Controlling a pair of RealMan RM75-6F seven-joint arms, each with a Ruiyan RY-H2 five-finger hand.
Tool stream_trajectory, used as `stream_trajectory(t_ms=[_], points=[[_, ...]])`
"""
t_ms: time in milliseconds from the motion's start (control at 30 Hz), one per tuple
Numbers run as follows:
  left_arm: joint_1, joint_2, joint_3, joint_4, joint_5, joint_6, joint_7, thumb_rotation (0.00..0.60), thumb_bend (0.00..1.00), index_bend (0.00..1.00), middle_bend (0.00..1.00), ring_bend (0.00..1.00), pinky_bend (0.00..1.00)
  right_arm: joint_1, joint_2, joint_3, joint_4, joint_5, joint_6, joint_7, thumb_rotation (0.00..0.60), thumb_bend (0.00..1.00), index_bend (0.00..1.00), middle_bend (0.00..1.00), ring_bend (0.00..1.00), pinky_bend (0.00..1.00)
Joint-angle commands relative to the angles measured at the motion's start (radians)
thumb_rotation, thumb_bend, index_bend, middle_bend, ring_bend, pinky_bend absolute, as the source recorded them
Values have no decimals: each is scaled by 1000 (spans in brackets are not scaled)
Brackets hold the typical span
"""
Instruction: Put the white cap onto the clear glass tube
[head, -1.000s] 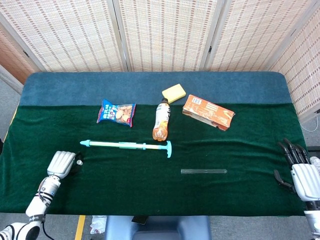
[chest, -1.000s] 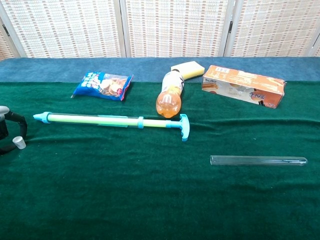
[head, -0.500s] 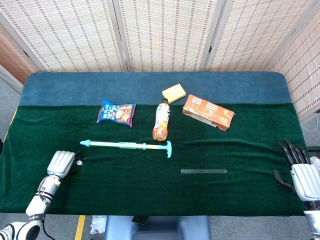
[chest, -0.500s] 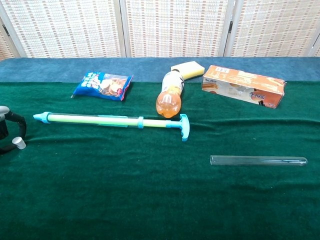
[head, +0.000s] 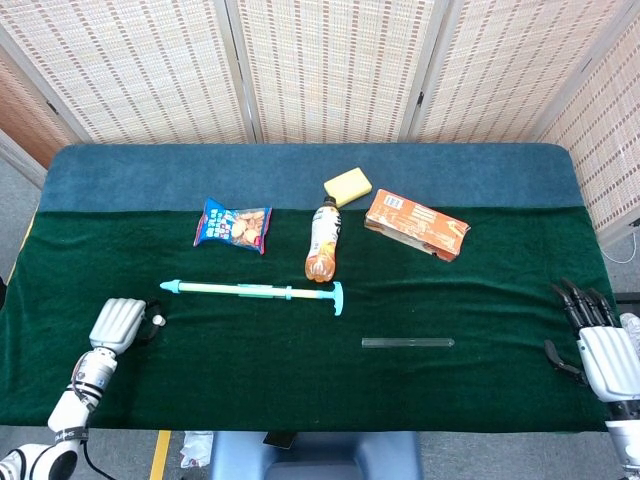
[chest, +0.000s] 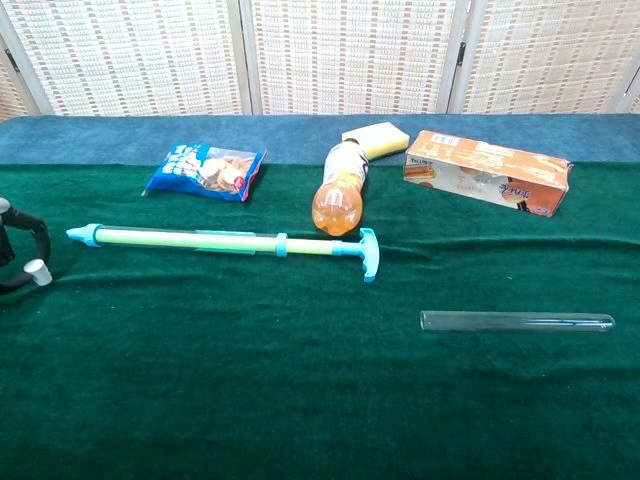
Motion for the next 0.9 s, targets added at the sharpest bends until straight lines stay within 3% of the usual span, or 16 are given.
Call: stream_trajectory(t_ms=[33,133,200,333,433,633,900], points=[[13,59,-11,-72,32,30,-80,600,532,553,1000,910,907,29,40,-6,-79,-5,-53,-53,600,489,35,136,170,36],[24,89,-11,-115,56,60,-101,600,533,554,1000,910,907,62,51,-2,-132,-10,-100,-124,600,450,98,262,294,178],[30,105,-9,-143,68,74,-114,600,533,554,1000,910,907,91,53,5,-173,-6,-138,-179,600,413,156,361,418,339],[37,132,-1,-185,84,82,-126,600,532,554,1000,910,906,145,26,15,-220,-3,-210,-276,600,352,308,595,740,774],[41,144,6,-207,90,84,-121,600,533,554,1000,910,906,179,-32,25,-219,14,-249,-346,600,300,363,721,866,975],[47,151,18,-221,90,80,-120,600,532,553,1000,908,907,232,-149,38,-193,99,-329,-419,600,280,364,839,978,1000],[49,142,33,-205,93,65,-123,600,532,553,1000,906,907,274,-258,40,-140,200,-393,-468,600,269,368,862,1000,1000]])
